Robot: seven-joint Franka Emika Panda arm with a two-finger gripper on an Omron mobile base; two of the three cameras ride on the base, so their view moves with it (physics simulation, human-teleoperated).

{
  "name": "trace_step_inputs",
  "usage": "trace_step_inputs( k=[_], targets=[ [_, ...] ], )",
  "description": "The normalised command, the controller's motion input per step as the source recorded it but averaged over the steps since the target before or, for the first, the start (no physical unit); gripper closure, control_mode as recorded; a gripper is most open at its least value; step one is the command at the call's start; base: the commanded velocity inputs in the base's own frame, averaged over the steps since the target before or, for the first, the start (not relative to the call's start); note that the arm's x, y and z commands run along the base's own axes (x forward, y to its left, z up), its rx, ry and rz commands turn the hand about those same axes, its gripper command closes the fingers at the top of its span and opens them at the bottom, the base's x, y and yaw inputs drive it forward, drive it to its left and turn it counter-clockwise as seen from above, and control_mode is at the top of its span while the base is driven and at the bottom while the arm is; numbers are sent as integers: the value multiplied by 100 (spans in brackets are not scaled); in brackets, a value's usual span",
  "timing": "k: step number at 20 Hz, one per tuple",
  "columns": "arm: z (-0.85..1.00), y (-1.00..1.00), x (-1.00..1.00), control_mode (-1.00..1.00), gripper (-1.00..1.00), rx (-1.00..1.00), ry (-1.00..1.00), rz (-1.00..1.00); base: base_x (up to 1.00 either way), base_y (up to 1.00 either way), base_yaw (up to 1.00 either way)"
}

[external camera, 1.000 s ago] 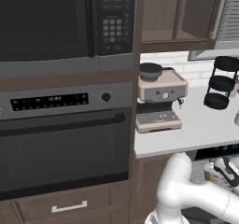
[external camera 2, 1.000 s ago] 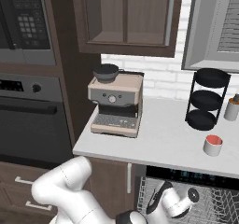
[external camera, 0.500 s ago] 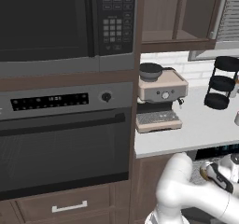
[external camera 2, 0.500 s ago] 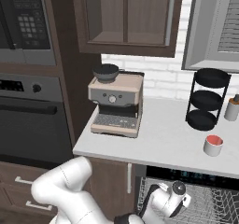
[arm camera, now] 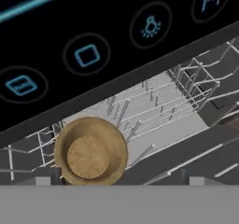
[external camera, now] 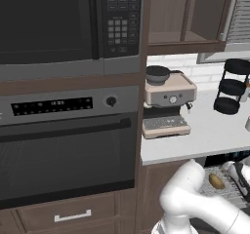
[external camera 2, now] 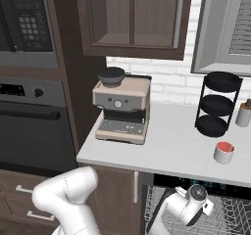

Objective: Pick up the cup and bowl from the counter, place them in the dishwasher, and close the dishwasher door.

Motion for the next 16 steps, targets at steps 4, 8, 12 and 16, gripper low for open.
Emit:
trace_step_inputs(
  k=[4,8,12,16],
  targets=[
    [81,-40,-30,-100,-100,-8,0,0,0,0,0],
    [93,-50,-22,-100,-100,-14,0,1,0,0,0],
    [100,-38,-21,-100,-100,-8,7,0,0,0,0],
    [100,-5,-2,-100,-100,-12,22,0,0,0,0]
  ],
)
